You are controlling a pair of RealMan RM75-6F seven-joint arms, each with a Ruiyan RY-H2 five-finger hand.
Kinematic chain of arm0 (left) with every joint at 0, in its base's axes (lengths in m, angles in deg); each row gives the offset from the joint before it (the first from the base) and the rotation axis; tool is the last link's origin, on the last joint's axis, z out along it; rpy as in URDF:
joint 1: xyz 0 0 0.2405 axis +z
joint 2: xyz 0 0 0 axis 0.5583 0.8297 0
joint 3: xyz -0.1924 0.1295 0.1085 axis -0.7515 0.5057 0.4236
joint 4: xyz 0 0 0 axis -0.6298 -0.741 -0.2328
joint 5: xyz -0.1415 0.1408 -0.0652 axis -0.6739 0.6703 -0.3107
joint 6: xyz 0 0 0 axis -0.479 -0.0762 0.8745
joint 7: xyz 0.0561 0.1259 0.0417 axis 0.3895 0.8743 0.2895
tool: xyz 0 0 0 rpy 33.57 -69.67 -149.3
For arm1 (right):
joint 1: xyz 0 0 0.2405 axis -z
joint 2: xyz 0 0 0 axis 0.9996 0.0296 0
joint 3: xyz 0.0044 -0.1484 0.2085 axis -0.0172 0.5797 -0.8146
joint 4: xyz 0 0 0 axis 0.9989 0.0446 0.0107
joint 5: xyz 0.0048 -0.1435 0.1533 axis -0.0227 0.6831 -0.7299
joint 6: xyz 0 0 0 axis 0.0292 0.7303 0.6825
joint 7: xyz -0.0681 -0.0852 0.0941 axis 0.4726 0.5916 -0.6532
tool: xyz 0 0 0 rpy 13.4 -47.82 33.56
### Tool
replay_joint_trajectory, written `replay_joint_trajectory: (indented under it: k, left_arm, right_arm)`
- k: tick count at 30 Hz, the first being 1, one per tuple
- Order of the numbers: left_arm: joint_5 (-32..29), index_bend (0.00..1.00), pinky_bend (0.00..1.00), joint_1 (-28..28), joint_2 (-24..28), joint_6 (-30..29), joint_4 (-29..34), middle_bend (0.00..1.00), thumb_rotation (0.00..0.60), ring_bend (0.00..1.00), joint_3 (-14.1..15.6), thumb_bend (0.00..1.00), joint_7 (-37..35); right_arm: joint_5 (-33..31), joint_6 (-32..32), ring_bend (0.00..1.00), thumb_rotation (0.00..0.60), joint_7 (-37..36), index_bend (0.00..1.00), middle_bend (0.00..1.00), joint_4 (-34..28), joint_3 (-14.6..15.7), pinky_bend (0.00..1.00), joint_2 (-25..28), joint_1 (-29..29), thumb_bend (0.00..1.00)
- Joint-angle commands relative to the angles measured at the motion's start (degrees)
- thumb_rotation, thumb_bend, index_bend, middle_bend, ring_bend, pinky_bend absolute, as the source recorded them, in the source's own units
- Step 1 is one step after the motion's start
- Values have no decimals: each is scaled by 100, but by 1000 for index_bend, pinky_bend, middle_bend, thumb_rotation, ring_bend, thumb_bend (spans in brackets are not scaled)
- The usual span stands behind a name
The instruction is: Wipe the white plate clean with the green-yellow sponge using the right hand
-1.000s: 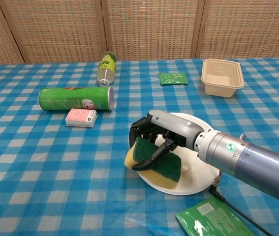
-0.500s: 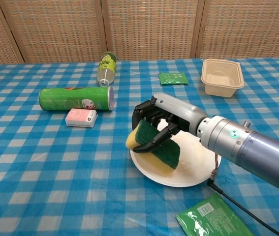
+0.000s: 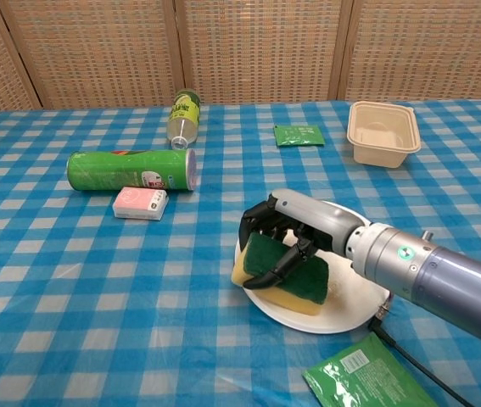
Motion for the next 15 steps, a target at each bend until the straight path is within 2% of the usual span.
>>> replay_joint_trajectory:
  k: [1, 7, 15]
  left_arm:
    - [2, 0, 0, -1, 4, 6, -1, 0, 600, 0, 2, 0, -5]
    - [31, 0, 0, 3, 20, 3, 14, 0, 600, 0, 10, 0, -35]
    - [169, 0, 0, 43, 97, -76, 85, 0, 600, 0, 39, 0, -151]
  right_arm:
    - [50, 44, 541, 600, -48, 630, 652, -26, 15, 531, 20, 13, 518]
    - [158, 319, 541, 600, -45, 630, 652, -479, -132, 533, 273, 20, 518]
    - [2, 731, 539, 600, 338, 629, 652, -1974, -592, 537, 1210, 155, 517]
